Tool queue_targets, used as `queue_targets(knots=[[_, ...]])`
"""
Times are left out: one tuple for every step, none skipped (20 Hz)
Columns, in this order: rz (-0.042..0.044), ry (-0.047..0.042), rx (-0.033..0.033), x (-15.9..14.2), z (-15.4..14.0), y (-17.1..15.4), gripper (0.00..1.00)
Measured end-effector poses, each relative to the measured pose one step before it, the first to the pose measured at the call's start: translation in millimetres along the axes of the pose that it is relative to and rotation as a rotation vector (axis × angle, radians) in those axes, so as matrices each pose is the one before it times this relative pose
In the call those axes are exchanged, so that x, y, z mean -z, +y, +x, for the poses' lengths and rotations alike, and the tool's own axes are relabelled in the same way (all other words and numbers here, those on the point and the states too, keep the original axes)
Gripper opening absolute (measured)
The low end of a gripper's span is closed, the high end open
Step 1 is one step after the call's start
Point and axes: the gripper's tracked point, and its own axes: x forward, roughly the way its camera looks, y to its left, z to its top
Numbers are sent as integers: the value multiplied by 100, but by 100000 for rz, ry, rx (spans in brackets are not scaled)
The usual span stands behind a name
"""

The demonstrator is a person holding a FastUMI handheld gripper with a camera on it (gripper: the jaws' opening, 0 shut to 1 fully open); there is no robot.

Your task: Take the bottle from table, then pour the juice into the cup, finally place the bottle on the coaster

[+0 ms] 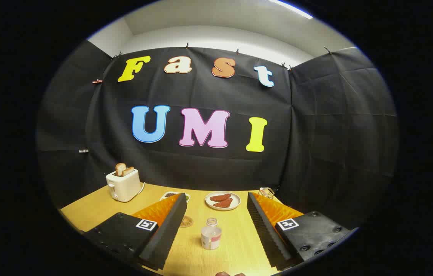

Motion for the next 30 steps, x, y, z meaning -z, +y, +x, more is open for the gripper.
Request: queue_targets(knots=[[328,368,-412,76,-50,140,97],[-152,72,-283,6,-2,88,97],[-530,79,34,-60,49,-20,97],[-347,-42,-61,17,35,-26,97],[-163,-122,-89,63,5,42,97],[-90,327,-307,105,35,46,97],[19,563,-222,221,-9,96,97],[188,519,-79,189,-49,23,97],[271,297,37,45,13,43,97],[-88,280,150,125,-14,0,97],[-625,165,47,171,83,-59,97],[-1042,77,22,93,104,-45,97],[-516,12,-293,81,95,97,97],[-16,8,-335,24,103,106,97],[559,136,-376,83,212,133,97],[1010,160,-148,80,151,57,97],[872,345,-223,141,108,79,97],[148,396,-178,260,170,44,97],[-347,379,120,102,168,-99,97],[-137,-13,147,89,137,-168,97],[184,-69,111,111,128,-101,97],[316,204,-194,117,172,-60,97],[397,555,-253,286,179,31,97],[303,484,-123,297,135,-48,97],[290,427,-143,172,212,-51,97],[248,194,-175,196,161,-34,97],[228,170,-177,141,229,-72,97],[338,161,-245,135,246,-35,97],[211,50,-226,186,271,-54,97],[30,123,-244,256,278,-86,97]])
